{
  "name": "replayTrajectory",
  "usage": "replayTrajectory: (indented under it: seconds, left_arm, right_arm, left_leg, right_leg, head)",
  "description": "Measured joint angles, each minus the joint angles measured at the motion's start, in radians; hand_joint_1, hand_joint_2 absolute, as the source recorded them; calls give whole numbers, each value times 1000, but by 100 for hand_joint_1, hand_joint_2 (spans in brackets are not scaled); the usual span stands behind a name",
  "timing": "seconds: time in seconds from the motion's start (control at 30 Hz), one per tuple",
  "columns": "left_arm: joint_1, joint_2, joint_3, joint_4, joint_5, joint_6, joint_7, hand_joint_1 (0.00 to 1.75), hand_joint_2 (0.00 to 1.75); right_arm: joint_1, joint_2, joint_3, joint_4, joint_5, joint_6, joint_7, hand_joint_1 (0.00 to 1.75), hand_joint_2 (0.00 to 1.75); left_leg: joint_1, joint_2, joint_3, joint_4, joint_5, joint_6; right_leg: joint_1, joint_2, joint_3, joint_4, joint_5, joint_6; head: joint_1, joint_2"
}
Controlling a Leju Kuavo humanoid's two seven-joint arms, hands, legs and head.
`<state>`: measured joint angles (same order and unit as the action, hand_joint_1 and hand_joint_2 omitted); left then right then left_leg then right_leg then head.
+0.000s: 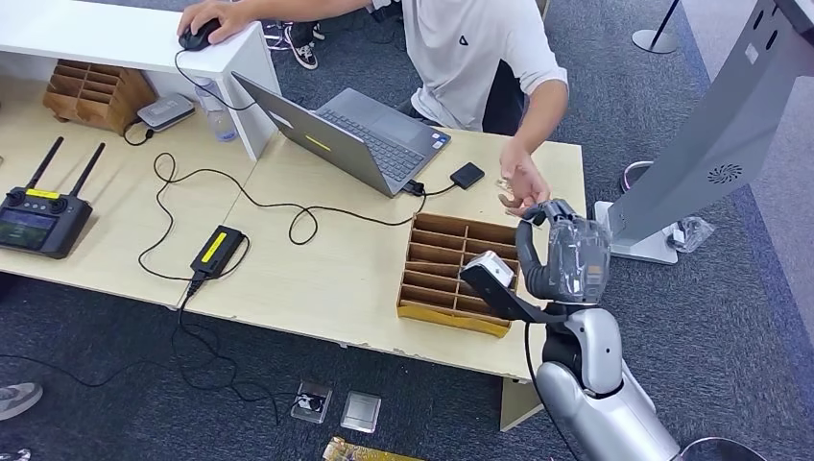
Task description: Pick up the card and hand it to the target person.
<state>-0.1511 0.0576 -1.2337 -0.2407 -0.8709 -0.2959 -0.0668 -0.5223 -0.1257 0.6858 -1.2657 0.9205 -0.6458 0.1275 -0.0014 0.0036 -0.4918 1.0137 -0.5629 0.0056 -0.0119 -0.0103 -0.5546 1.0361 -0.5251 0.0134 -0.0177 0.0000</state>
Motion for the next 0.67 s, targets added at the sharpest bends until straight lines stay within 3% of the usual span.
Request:
replayTrajectory:
  seconds: [0.4,0.43,0.53,0.57,0.67]
  left_arm:
    - [0,0,0,0,0,-1,-5,0,175]
    - [0,-1,0,0,0,-2,-6,0,175]
    - [-1,-1,0,0,-1,-5,-7,0,175]
    - [-1,-1,0,0,-1,-6,-8,0,175]
    - [-3,-1,0,0,-2,-8,-8,0,175]
  right_arm:
    - [3,-2,-19,-70,-44,-11,-32,169,175]
    - [1,3,-19,-59,-50,-11,-39,147,175]
    - [-5,23,-16,-19,-68,-8,-67,21,175]
    - [-7,31,-15,-7,-72,-6,-77,0,175]
    - [-13,50,-9,18,-71,2,-97,0,175]
  left_leg:
    - [0,0,-1,0,0,0]
    - [0,0,-1,0,0,0]
    - [0,-1,-2,0,0,0]
    - [0,-2,-2,0,0,0]
    - [0,-2,-2,0,0,0]
  right_leg:
    - [0,0,0,0,0,0]
    - [0,0,0,0,0,0]
    - [0,-1,0,0,0,0]
    - [0,-2,0,0,0,0]
    - [0,-2,-1,1,0,0]
  head:
    - [0,0]
    - [0,0]
    - [0,0]
    - [0,0]
    - [0,0]
